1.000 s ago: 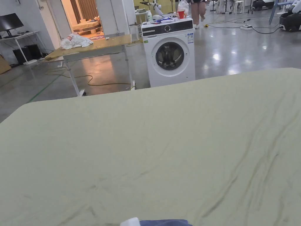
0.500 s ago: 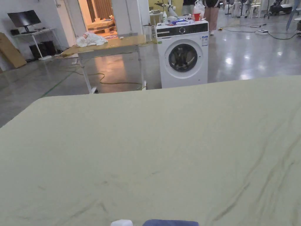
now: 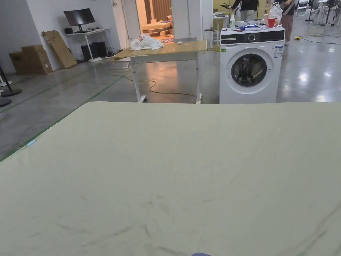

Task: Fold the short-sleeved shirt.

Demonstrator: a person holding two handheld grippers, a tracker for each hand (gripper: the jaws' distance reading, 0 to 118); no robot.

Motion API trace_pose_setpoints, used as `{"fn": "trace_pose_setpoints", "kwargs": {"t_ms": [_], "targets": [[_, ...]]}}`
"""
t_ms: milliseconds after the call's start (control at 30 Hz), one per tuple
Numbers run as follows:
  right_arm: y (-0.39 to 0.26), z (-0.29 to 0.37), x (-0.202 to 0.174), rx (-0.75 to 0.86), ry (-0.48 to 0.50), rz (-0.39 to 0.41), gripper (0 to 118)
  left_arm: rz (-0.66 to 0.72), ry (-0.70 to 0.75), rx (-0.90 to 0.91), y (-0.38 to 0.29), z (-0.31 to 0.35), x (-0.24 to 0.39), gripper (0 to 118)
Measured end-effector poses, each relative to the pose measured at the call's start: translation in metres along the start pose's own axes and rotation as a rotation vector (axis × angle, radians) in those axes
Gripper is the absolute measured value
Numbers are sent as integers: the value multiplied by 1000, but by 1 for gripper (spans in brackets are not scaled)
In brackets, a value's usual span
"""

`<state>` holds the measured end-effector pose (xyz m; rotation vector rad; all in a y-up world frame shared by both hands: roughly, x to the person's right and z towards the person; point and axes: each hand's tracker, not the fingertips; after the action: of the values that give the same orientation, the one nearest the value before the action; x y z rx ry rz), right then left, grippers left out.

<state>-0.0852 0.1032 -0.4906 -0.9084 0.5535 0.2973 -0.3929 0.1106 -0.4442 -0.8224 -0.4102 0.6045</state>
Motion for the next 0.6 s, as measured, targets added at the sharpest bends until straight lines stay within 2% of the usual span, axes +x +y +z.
{"fn": "trace_pose_setpoints", "kwargs": {"t_ms": [67,167,200,233,433,500,600], "targets": [[-3,0,4,12,12,-54,0,52,10,-10,2,-15,-5,83],[-7,1,8,27,25,-94,0,139,23,-14,0,-32,-11,64],[-8,0,8,29,26,-102,0,183,-28,-26,-2,-37,-14,55],[-9,0,8,28,23,-109,0,204,-22,0,-5,-40,-15,28],[-8,9,8,42,27,-121,0,149,-10,8,-4,-30,-10,22],[-12,36,8,162,55,-192,0,160,-74,57,4,-13,-10,21],[-20,65,21,249,175,-373,0,168,-89,134,31,37,-25,21]]}}
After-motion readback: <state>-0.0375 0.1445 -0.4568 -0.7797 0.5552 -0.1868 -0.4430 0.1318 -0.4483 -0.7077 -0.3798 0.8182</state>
